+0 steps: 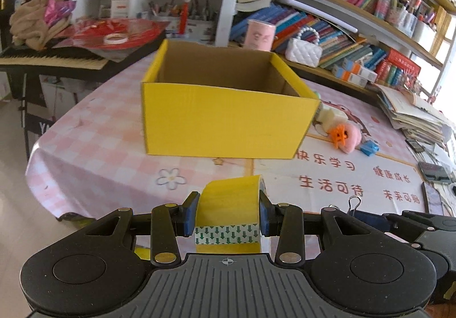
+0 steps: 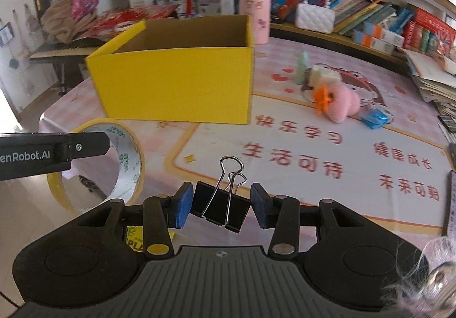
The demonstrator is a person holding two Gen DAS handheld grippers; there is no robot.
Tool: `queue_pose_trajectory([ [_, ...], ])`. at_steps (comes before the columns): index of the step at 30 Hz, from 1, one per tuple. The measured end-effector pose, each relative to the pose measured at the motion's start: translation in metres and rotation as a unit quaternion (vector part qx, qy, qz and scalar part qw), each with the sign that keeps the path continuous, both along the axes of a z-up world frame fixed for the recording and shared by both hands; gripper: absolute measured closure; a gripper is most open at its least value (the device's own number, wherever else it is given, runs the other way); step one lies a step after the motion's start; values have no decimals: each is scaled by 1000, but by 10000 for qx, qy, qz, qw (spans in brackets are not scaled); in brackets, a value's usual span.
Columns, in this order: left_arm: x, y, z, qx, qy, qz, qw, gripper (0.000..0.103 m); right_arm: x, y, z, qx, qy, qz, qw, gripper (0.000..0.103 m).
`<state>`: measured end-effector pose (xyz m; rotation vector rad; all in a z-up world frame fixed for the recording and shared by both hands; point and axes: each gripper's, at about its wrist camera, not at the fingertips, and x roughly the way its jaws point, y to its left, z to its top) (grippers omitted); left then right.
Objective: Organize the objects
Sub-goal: 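Carry the yellow tape roll and binder clip over the yellow box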
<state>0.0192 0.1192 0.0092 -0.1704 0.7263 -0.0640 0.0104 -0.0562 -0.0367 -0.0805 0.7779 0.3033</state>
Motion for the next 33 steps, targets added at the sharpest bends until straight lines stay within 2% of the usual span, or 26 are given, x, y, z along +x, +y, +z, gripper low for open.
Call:
queue_pose_trajectory([
  [15, -15, 42, 6, -70, -219, 180, 9996, 64, -10, 38, 5, 31, -29, 112, 9999, 61],
  [33, -2, 59, 25, 77, -624, -58, 9980, 64, -6, 61, 16, -105, -219, 66, 9997, 61],
])
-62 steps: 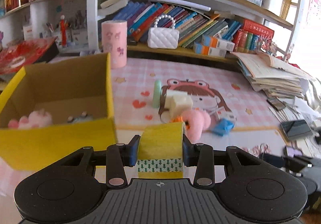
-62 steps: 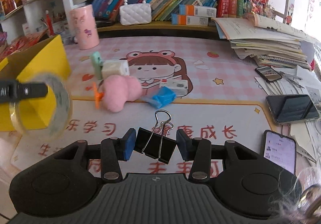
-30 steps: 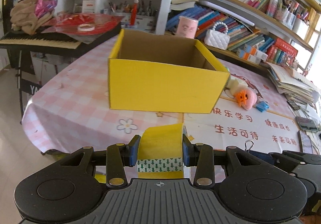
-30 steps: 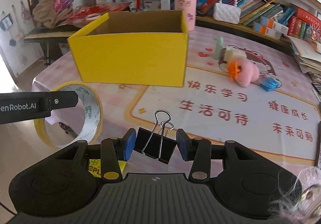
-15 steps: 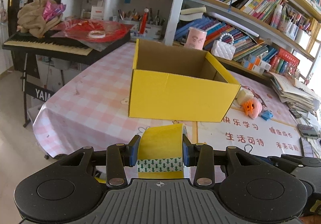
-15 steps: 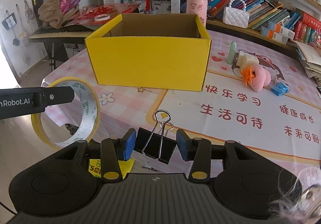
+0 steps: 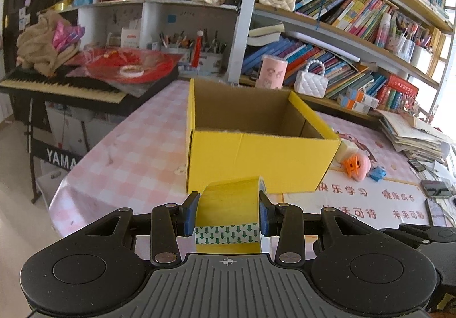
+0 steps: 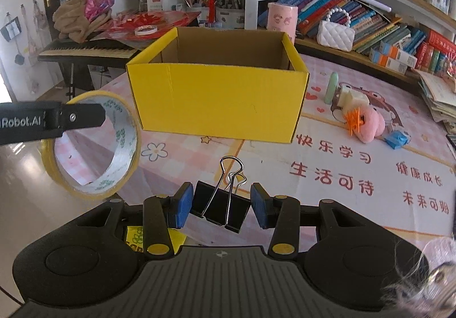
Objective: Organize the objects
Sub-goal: 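Carry the yellow tape roll and binder clip over the yellow box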
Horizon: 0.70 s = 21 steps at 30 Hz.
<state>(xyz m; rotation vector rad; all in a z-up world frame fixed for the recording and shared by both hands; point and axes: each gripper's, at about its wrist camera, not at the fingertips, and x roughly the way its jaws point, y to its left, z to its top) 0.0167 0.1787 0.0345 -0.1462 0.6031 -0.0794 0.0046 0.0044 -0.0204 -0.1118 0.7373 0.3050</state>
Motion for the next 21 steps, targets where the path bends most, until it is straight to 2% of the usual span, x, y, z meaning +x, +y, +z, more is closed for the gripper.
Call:
queue_pose_trajectory([
  [9, 27, -6, 20, 16, -332, 34, 9994, 64, 27, -5, 13, 122, -149, 53, 9998, 61],
  [21, 90, -15, 44, 30, -698, 418, 9967, 64, 114, -7, 52, 277, -850, 349, 9954, 61],
])
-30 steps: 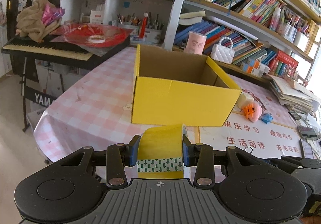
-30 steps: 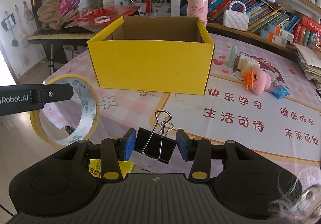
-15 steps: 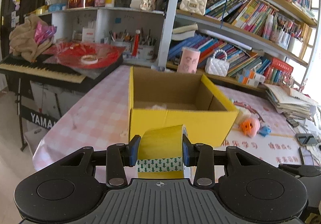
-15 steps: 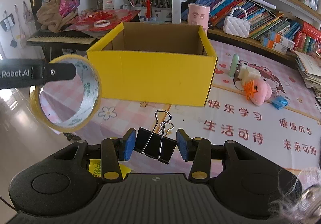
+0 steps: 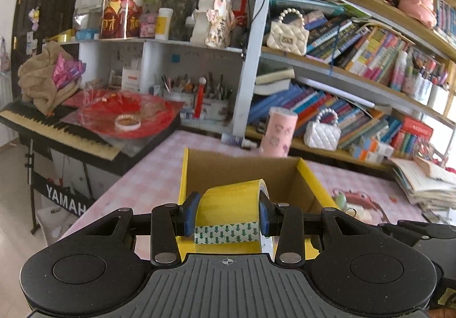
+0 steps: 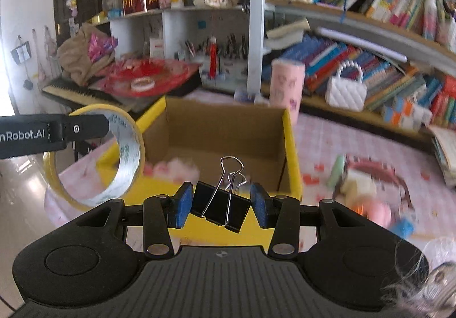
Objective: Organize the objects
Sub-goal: 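Carry the yellow tape roll and binder clip over the yellow box, then open the left tool to drop the tape roll into the box while the right tool drops the binder clip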
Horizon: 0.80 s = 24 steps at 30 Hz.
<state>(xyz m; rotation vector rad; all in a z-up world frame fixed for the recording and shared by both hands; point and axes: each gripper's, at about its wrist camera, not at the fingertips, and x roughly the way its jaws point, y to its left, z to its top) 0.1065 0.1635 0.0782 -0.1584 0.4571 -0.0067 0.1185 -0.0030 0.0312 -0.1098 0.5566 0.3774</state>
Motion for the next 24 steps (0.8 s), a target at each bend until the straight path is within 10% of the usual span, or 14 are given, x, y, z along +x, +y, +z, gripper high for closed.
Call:
queue_pose_trajectory([
  [24, 154, -20, -52, 329, 1142, 329, 9924, 64, 127, 36, -47, -944, 666, 1325, 9844, 61],
])
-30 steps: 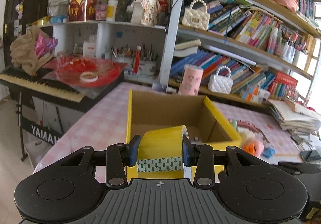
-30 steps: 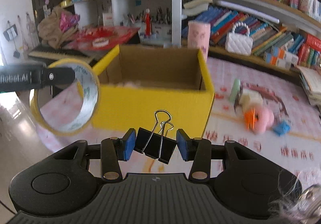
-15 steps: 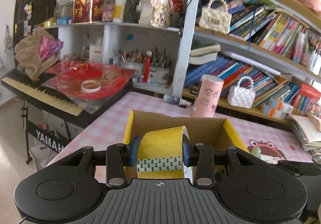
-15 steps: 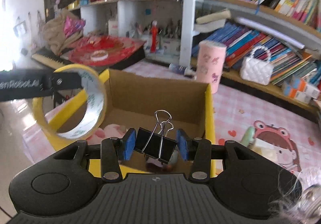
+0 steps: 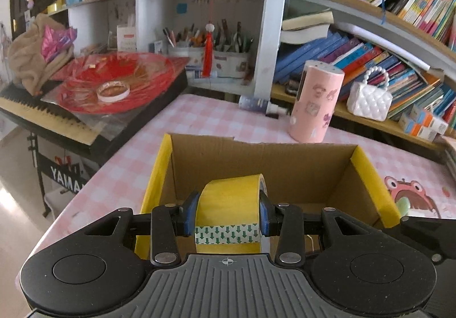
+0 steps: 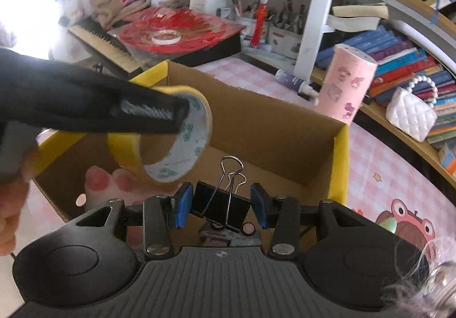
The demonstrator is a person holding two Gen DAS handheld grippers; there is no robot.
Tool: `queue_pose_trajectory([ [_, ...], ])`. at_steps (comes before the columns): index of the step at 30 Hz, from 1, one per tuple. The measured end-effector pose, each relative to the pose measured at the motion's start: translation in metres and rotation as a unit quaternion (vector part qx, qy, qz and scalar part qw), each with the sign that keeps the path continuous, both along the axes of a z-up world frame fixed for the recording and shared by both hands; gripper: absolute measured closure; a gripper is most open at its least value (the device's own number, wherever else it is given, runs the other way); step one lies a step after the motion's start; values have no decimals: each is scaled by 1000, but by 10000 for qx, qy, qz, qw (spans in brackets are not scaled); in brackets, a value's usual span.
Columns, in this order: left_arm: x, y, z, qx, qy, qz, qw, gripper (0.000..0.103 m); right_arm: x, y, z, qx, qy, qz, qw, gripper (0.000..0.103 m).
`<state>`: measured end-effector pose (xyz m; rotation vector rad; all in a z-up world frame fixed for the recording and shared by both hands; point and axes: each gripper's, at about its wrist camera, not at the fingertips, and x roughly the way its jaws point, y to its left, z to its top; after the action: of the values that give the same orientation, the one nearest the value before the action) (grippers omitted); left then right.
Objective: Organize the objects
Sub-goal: 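Open the left tool to drop the tape roll into the box while the right tool drops the binder clip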
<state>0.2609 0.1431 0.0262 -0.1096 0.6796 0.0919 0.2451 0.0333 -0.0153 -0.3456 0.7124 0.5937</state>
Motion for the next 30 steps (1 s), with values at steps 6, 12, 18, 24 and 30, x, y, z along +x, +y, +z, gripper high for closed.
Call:
queue_pose_trajectory([
  [6, 9, -3, -1, 62, 36, -97, 9999, 63, 5, 8, -2, -142, 22, 168, 9998, 61],
  [12, -1, -1, 10, 81, -265, -167, 9995, 47, 9, 12, -3, -180, -11, 176, 9997, 61],
  [18, -24, 7, 24, 50, -550, -144, 9984, 45, 13, 14, -1, -146, -77, 83, 9998, 60],
  [24, -49, 12, 27, 8, -619, -138, 9980, 45, 8, 12, 5, 1, -196, -63, 9998, 55],
  [30, -78, 18, 33, -38, -737, -147, 9972, 41, -12, -1, 15, 198, -275, -345, 9988, 55],
])
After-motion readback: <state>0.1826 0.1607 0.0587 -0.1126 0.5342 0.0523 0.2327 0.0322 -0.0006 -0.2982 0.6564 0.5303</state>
